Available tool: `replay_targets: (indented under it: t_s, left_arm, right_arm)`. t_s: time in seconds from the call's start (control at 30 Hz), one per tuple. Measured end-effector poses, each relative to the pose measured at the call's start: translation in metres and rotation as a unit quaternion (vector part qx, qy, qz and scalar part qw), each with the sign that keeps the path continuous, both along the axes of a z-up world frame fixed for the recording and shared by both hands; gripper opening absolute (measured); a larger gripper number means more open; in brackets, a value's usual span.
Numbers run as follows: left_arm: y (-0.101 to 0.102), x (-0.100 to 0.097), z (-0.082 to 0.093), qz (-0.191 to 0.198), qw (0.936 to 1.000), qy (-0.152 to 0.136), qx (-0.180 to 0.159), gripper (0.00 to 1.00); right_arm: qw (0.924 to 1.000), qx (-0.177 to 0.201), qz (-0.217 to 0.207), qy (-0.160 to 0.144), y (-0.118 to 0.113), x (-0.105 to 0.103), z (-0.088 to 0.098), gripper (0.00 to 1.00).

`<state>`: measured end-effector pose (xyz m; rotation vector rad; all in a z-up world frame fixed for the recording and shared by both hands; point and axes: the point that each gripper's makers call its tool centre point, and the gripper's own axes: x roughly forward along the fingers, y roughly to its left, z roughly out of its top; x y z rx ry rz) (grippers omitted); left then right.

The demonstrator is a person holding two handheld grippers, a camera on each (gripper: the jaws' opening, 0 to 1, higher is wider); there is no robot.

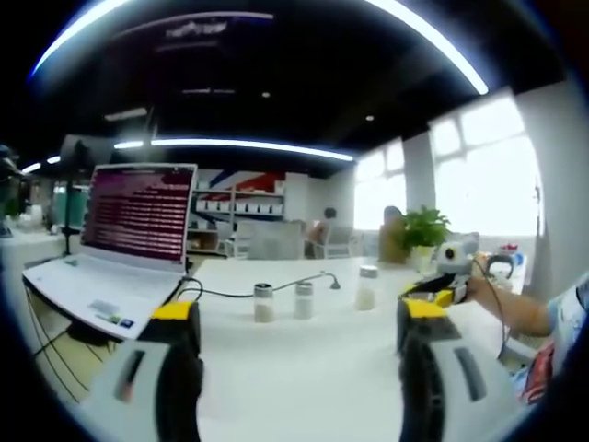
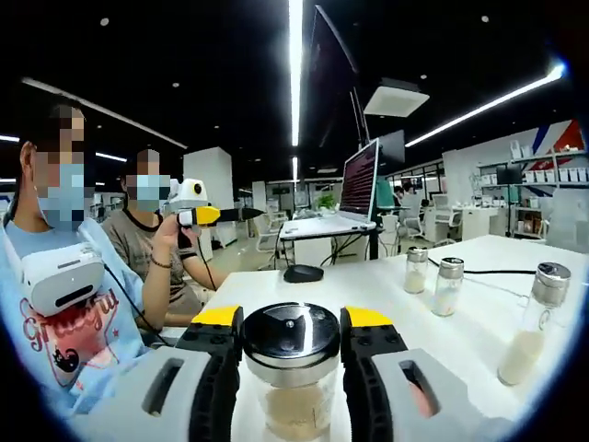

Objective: Rotate the seasoning bottle until the label or dispensing opening points toward the visible target arrow and the bottle remains upright within the marked orientation range

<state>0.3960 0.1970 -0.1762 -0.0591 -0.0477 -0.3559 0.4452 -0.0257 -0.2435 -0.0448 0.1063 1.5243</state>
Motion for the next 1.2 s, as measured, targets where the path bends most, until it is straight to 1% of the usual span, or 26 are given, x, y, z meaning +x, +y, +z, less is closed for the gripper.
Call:
replay_targets:
  t_s: [0.13,0.37,0.47,0.7,1.0,1.2]
  left_arm:
    - [-0.001,0.0003,0.0014,-0.002,1.0,-0.003,0.0,0.93]
    - [-0.0042,0.0028,-0.0036,-0.004,1.0,0.003,0.003,0.93]
    - [-0.0057,0.0014,-0.0022,-0.007,1.0,0.0,0.005,0.93]
    - [-0.0077,-0.0009,-0.0034,-0.011,0.9999,0.0,0.007,0.94]
    - [-0.0031,0.0002,-0.0006,-0.009,0.9999,-0.002,0.007,0.93]
    - [-0.0017,0.0015,-0.0031,-0.008,0.9999,0.002,0.006,0.93]
  right_arm:
    - [1.0,-0.002,0.001,-0.003,-0.0006,0.0023,-0.0009,0.41]
    - [1.0,0.005,-0.005,-0.001,-0.0002,0.0037,-0.0015,0.41]
    - [1.0,0.004,-0.008,-0.002,0.0,0.0041,-0.0016,0.41]
    - [0.9993,0.001,-0.037,-0.002,0.0016,0.0038,-0.0024,0.41]
    - [0.999,0.002,-0.044,-0.002,0.0035,0.0061,-0.0017,0.41]
    - [0.9988,-0.005,-0.049,-0.001,0.0048,0.0062,-0.0022,0.41]
